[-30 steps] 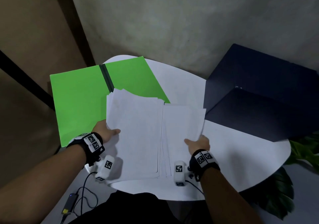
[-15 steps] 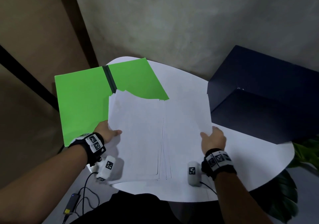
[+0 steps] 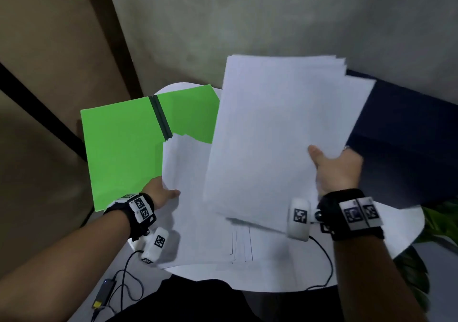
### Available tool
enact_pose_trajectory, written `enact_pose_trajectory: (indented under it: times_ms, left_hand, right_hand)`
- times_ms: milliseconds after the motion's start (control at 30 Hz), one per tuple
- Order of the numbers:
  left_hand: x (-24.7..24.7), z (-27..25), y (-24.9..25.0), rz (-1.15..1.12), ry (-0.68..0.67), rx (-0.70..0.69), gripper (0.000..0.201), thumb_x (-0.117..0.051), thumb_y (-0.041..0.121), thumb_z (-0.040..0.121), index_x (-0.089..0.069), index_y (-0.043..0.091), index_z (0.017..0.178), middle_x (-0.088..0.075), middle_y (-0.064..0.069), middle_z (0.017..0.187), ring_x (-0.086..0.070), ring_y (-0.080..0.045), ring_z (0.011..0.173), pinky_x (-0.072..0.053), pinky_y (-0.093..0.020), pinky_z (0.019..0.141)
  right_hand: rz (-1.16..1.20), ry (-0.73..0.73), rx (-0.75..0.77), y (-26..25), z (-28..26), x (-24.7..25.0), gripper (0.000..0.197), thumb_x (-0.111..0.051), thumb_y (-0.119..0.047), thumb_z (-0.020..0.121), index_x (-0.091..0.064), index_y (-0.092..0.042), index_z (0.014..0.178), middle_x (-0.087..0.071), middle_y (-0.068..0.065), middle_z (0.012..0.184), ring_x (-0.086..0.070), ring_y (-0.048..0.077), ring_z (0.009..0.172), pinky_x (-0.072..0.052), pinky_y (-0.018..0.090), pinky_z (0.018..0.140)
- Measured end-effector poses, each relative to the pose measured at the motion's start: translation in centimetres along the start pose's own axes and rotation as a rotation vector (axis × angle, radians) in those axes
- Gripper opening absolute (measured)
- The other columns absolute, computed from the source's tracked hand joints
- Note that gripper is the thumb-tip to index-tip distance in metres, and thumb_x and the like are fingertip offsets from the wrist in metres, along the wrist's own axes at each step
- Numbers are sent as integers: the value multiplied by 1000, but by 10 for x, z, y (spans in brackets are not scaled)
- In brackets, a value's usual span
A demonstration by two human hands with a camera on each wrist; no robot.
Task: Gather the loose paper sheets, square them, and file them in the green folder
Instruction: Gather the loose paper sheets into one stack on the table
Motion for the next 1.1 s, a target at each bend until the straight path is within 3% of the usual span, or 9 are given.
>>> enact_pose_trajectory:
  times_ms: [100,167,233,367,500,633,767,933,1100]
  left_hand:
    - [-1,3,-1,-202,-45,79,87,-49,69,83,-44,5,141,-50,-17,144,-50,-36,128,-41,-49,107]
    - [0,5,-3,-426,-32,160,88,-33,69,91,-31,4,150,-31,-16,156,-35,-35,141,-29,-49,116]
    - [-1,2,-2,-539,-17,225,89,-33,70,91,-28,3,151,-29,-15,158,-33,-33,142,-28,-47,116]
    - [-1,-8,11,-100,8,92,73,-56,54,90,-44,1,139,-50,-19,142,-51,-34,125,-41,-40,103]
    - [-2,-10,16,144,103,-2,58,-72,31,85,-48,2,130,-56,-16,132,-53,-34,120,-42,-36,96]
    - [-1,-13,17,130,114,0,59,-73,27,86,-46,1,132,-55,-17,135,-51,-34,123,-41,-37,98]
    - [0,-13,18,151,109,10,67,-72,30,86,-42,0,138,-50,-18,141,-48,-35,128,-40,-39,102]
    - [1,-13,15,155,109,20,71,-72,31,86,-39,0,140,-47,-18,144,-46,-35,131,-38,-39,104]
    - [3,-11,10,139,104,37,71,-75,32,82,-43,0,138,-52,-18,140,-50,-36,127,-42,-41,104]
  right_hand:
    - [-19,-111,-167,48,-9,-39,23,-79,-3,77,-67,-8,96,-70,-2,88,-68,17,78,-57,18,67]
    - [-144,-194,-271,87,-16,-63,40,-81,-8,77,-64,-3,113,-71,8,106,-69,25,95,-57,35,87]
    - [-334,-342,-347,123,-27,-85,65,-80,-17,79,-49,-5,136,-61,12,131,-61,29,117,-48,40,103]
    - [-815,-729,-257,177,-58,-111,77,-62,-44,90,-27,-15,152,-37,7,154,-39,31,139,-35,43,114]
    - [-1004,-360,-385,200,-38,-51,98,-65,-59,81,-13,-25,156,-17,3,161,-26,36,142,-31,56,110]
    - [-1027,-359,-389,217,-37,-29,116,-74,-60,72,-11,-9,155,-31,15,155,-30,33,142,-30,47,114]
    - [-807,-336,-416,210,-38,-39,104,-79,-35,79,-14,-4,153,-42,19,149,-44,34,135,-41,40,108]
    - [-751,-358,-538,214,-42,-40,84,-81,-43,73,-42,-7,138,-59,15,131,-60,36,115,-52,46,95]
    - [-601,-336,-583,215,-41,-49,71,-85,-30,70,-53,-8,130,-65,12,123,-64,32,107,-53,37,90]
Point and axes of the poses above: each hand's wrist, its own z-axis towards the middle knuckle, its own x-axis out of the back of the hand, y = z × x, the point moved 5 cm from there along z, towards the middle knuckle
